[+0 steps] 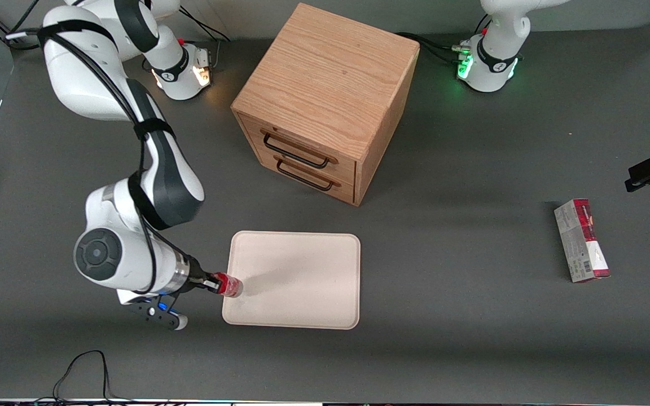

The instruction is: Place coke bottle on tray

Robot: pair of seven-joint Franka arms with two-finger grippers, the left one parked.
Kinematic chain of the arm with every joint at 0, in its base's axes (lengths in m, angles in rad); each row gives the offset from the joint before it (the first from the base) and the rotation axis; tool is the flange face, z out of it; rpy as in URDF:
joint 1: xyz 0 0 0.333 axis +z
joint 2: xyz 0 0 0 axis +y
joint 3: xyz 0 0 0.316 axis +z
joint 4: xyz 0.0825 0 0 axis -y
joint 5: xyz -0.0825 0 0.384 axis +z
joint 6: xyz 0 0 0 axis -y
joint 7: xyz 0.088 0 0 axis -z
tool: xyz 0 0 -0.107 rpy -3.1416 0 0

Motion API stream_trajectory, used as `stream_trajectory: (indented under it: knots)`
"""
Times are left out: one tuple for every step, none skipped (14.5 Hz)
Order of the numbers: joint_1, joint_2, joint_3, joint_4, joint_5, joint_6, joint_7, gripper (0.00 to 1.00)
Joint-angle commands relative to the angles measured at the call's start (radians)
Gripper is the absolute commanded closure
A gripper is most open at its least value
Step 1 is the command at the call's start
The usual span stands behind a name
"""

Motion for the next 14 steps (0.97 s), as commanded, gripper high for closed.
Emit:
stream_trajectory:
  knots:
    - [0.014,0.044,-0.009,0.059,-0.014,0.031,0.042,1.0]
    - [0.014,0.053,-0.007,0.059,-0.023,0.039,0.04,1.0]
    - [0.014,0.061,-0.007,0.059,-0.028,0.045,0.042,1.0]
    - [0.014,0.067,-0.007,0.056,-0.028,0.062,0.042,1.0]
    - [0.014,0.07,-0.007,0.054,-0.028,0.065,0.042,1.0]
    - [0.014,0.073,-0.007,0.053,-0.03,0.065,0.042,1.0]
    - [0.014,0.075,-0.007,0.053,-0.03,0.067,0.042,1.0]
    - [0.014,0.077,-0.007,0.053,-0.03,0.067,0.043,1.0]
    - [0.014,0.077,-0.006,0.053,-0.028,0.067,0.043,0.9]
    - [0.012,0.078,-0.006,0.051,-0.028,0.068,0.043,0.55]
    - [0.014,0.078,-0.007,0.05,-0.03,0.07,0.04,0.07]
    - [0.014,0.078,-0.007,0.05,-0.03,0.07,0.04,0.0]
    - [0.012,0.078,-0.007,0.05,-0.03,0.071,0.042,0.0]
    - [0.014,0.077,-0.007,0.05,-0.03,0.071,0.042,0.0]
